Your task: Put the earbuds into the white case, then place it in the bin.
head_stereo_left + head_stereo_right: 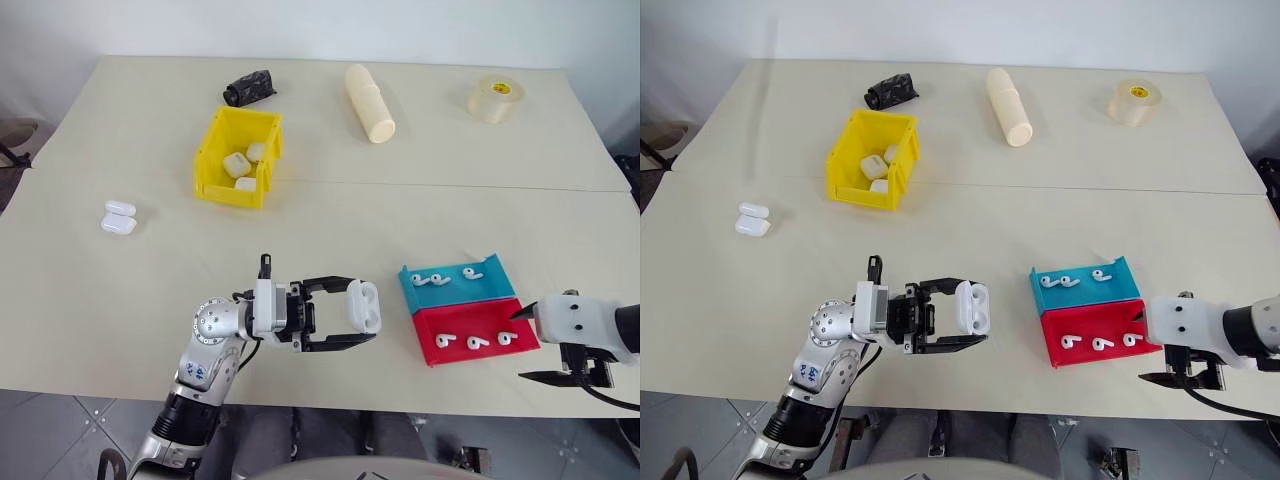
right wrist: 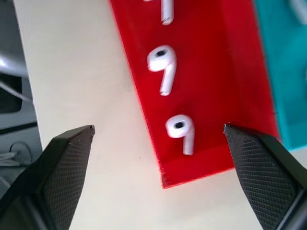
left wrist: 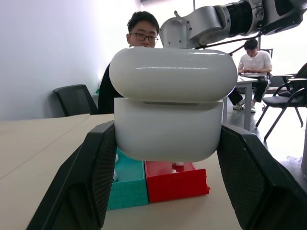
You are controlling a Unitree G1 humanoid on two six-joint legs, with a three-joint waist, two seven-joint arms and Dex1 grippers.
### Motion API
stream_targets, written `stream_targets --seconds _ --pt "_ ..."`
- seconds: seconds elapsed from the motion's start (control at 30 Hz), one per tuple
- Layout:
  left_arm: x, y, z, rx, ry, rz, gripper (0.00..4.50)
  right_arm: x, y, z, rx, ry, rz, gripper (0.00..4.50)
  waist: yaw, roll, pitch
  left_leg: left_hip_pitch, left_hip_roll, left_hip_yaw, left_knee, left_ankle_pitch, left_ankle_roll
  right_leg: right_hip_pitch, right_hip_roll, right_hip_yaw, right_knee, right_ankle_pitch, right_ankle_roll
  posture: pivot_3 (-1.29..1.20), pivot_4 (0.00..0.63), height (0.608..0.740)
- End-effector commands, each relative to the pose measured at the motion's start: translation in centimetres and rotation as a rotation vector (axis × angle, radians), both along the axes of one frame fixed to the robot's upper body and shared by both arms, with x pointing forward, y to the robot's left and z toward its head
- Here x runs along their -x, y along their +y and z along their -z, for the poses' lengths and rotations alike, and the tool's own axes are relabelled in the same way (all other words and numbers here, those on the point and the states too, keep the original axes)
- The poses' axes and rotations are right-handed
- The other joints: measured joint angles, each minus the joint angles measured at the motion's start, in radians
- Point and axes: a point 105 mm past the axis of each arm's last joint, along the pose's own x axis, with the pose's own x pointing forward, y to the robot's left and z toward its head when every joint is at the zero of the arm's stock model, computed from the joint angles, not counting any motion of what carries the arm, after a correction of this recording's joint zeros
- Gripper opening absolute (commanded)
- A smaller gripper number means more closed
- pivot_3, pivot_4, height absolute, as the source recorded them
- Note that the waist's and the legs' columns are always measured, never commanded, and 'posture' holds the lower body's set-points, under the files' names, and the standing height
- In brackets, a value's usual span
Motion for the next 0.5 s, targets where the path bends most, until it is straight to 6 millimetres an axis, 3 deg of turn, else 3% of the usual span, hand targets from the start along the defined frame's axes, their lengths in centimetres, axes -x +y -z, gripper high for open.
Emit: stream_targets --seconds 0.03,0.27,0.37,0.5 --pt "0.1 -0.5 -1.1 0.023 -0.041 0.002 2.77 -0.5 -0.1 0.4 0.04 -0.028 -0.033 4.5 -0.001 0.0 0.0 0.0 0.0 0.0 0.0 0.0 0.0 0.0 0.0 0.0 0.0 0.0 0.0 0.0 0.15 0.74" --pt "0.1 -1.0 -1.3 0.03 -0.043 0.006 2.77 -1.1 -0.3 1.4 0.066 -0.04 -0.064 4.5 0.0 0.0 0.0 0.0 0.0 0.0 0.0 0.0 0.0 0.0 0.0 0.0 0.0 0.0 0.0 0.0 0.15 0.74" --pt "0.3 -1.0 -1.3 0.031 -0.04 0.009 2.77 -1.4 -0.2 1.5 0.069 -0.038 -0.078 3.93 0.0 0.0 0.0 0.0 0.0 0.0 0.001 0.0 0.0 0.001 0.0 0.0 0.0 0.0 0.0 0.0 0.15 0.74" --pt "0.4 -0.9 -1.2 0.029 -0.042 0.011 2.77 -1.7 0.0 1.8 0.072 -0.042 -0.088 2.57 0.0 0.0 0.0 0.0 0.0 0.0 0.001 0.0 0.0 0.001 0.0 0.0 0.0 0.0 0.0 0.0 0.15 0.74"
